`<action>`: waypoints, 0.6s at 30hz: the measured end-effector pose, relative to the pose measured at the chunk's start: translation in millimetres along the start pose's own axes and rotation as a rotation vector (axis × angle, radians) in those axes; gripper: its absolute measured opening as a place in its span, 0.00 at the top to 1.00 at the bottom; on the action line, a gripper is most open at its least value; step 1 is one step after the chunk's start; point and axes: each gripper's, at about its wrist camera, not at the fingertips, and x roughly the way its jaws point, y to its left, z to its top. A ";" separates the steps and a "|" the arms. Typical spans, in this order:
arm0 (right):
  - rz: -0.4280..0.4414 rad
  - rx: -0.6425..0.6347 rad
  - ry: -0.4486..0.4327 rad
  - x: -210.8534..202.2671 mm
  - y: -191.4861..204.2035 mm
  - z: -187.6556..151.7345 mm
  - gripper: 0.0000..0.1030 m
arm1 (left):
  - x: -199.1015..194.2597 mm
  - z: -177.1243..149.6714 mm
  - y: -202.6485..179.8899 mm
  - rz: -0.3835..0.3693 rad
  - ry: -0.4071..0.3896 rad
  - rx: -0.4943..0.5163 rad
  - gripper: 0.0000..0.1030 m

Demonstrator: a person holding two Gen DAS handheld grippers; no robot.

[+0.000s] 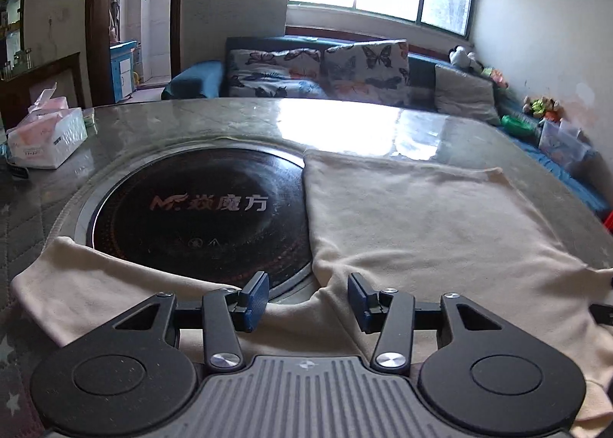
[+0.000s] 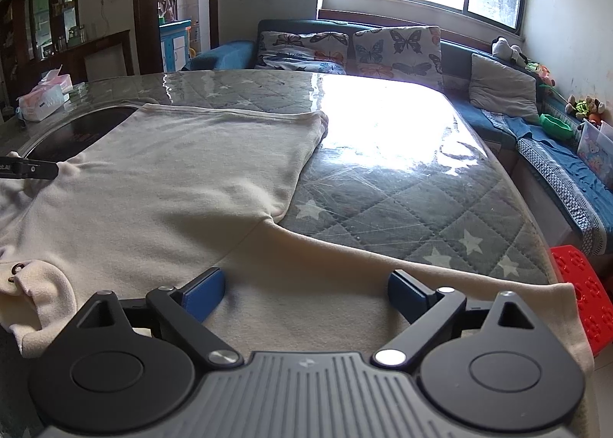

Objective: Fold clothes
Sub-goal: 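Smooth the shirt flat with both grippers, bringing them together over the body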

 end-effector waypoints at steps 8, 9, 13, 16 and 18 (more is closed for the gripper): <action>-0.011 -0.006 0.001 -1.6 1.2 2.3 0.07 | -7.7 -0.2 -3.3 0.029 -0.001 0.015 0.42; -0.016 -0.002 -0.002 -3.1 1.8 2.8 0.07 | -11.8 -0.3 -4.8 0.030 -0.009 0.024 0.36; -0.005 0.006 -0.038 -16.8 7.6 4.8 0.07 | -32.0 -2.2 -14.3 0.011 -0.049 0.071 0.26; 0.022 -0.015 -0.067 -28.2 17.5 8.8 0.07 | -48.4 -8.3 -30.1 -0.023 -0.077 0.136 0.19; 0.063 -0.047 -0.085 -36.3 29.4 12.7 0.07 | -58.2 -15.3 -42.8 -0.043 -0.096 0.194 0.18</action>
